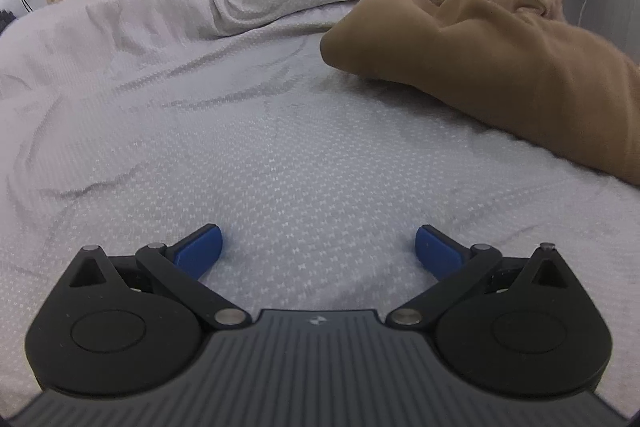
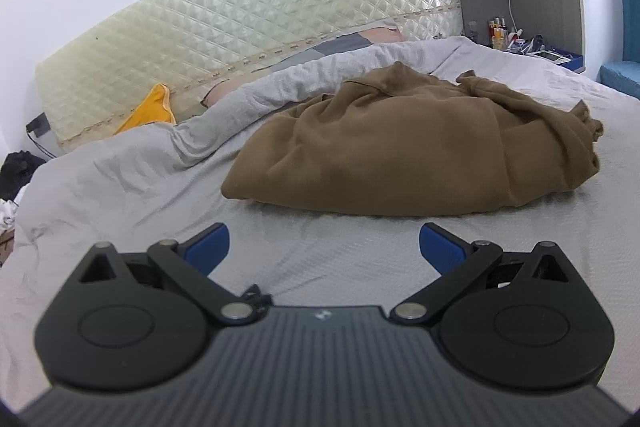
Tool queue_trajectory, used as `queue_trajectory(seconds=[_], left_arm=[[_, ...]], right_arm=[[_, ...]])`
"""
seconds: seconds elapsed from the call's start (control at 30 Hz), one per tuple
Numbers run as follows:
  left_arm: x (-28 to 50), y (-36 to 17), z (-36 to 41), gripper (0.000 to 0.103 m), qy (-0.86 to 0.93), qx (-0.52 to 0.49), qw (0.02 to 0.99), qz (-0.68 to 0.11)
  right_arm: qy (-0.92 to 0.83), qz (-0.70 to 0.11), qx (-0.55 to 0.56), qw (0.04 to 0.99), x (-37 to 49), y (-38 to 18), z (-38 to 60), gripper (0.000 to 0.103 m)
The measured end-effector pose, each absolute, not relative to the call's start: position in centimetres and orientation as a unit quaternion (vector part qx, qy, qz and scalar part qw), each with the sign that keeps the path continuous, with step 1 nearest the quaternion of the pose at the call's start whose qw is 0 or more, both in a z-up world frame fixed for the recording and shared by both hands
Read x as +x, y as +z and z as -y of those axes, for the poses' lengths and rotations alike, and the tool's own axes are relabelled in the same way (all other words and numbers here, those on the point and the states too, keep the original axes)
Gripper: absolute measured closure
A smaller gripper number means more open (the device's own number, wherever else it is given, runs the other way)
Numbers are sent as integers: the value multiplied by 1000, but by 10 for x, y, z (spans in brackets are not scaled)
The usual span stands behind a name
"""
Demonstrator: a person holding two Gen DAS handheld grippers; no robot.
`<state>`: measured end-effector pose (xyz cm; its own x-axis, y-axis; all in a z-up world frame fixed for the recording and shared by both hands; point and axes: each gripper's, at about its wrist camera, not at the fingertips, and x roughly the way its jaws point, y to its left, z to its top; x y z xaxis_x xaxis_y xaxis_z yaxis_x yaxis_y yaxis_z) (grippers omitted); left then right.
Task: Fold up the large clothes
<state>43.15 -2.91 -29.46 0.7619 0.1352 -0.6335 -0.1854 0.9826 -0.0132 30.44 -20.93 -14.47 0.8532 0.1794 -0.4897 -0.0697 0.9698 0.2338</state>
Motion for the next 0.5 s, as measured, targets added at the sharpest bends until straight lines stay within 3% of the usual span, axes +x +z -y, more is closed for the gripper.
queue_trajectory(seconds=[0.13,0.5], left_arm=[[415,-267,27,0,75,-48,934,-347],[300,-112,53,0,50,-14,961,-272]], right_arm=[[58,-256,96,960,287,-132,226,0],[42,-200,83,975,216,-64,260,0]])
